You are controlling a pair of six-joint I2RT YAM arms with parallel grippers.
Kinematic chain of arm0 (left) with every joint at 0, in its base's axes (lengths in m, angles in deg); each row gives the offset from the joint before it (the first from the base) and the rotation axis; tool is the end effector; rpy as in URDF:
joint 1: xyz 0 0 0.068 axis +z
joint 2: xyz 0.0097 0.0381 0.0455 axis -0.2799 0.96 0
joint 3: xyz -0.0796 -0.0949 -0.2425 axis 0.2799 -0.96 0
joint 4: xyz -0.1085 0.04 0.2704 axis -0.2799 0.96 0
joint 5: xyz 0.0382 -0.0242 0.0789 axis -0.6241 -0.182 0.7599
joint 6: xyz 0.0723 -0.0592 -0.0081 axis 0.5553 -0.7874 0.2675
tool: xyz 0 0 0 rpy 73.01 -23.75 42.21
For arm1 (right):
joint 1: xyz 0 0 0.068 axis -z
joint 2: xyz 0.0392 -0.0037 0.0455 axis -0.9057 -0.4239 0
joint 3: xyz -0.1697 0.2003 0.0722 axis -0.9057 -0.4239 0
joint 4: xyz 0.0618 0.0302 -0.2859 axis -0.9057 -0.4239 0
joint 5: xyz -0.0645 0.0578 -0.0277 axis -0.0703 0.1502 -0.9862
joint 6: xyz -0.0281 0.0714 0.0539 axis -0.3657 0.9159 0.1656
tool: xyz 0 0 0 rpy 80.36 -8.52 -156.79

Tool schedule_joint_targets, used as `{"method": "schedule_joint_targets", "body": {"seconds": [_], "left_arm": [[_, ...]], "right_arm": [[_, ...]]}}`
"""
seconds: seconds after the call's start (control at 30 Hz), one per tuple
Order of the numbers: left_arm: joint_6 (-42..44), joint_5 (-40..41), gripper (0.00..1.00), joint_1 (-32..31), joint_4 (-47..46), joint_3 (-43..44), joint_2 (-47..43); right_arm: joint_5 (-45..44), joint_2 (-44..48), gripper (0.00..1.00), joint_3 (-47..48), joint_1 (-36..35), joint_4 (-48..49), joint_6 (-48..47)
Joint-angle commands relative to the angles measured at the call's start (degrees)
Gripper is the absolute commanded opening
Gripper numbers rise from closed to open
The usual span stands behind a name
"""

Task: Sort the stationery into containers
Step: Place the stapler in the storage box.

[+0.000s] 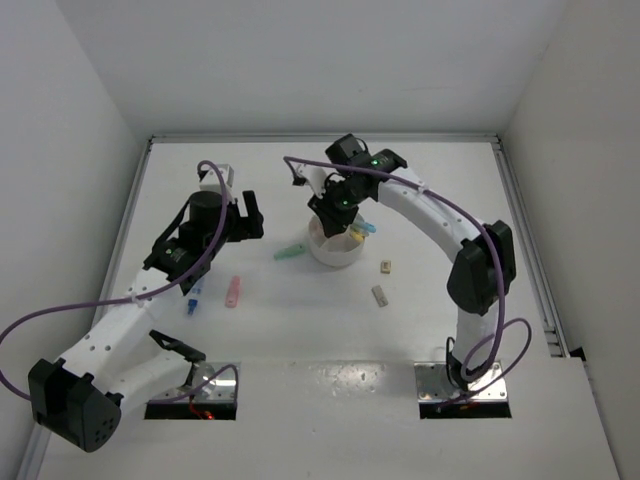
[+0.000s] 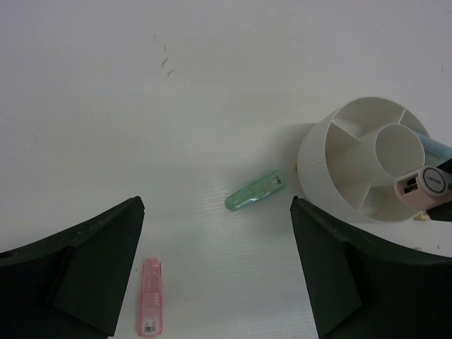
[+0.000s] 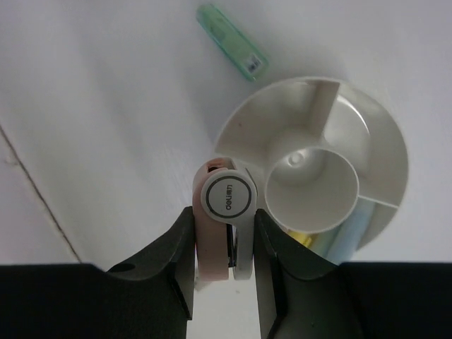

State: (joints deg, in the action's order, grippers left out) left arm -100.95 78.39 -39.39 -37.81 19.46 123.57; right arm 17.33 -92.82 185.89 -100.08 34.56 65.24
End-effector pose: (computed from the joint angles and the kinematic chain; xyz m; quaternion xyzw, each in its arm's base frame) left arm 0.2839 -0.1011 0.2896 -0.0665 0.8411 -0.1264 0.5216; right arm 0.3608 0.2905 0.2420 -0.4562 0.8396 0.2095 0.2077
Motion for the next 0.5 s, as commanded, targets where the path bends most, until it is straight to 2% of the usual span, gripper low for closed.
{"method": "schedule_joint_targets", "body": {"seconds": [0.0, 0.1, 0.27, 0.37, 0.47], "left_arm": [[0.7, -0.6, 0.91, 0.5, -1.6, 0.1, -0.7], [0.7, -1.1, 0.91, 0.5, -1.6, 0.1, -0.7], [0.7, -1.1, 0.91, 0.5, -1.6, 0.1, -0.7], [0.7, -1.1, 0.91, 0.5, -1.6, 0.1, -1.2], [0.7, -1.1, 0.91, 0.5, -1.6, 0.1, -1.2]], "right_arm": [[-12.5, 0.1, 0.00, 4.9, -3.4, -4.0, -3.5], [-19.5, -1.4, 0.00, 7.3, -6.0, -6.8, -6.1], [-26.4, -6.3, 0.00, 8.6, -9.8, -13.5, -10.1], [-33.1, -6.3, 0.00, 5.5, -11.5, -11.4, -11.5], [-32.6, -6.3, 0.00, 5.3, -12.2, -12.0, -12.1]]}}
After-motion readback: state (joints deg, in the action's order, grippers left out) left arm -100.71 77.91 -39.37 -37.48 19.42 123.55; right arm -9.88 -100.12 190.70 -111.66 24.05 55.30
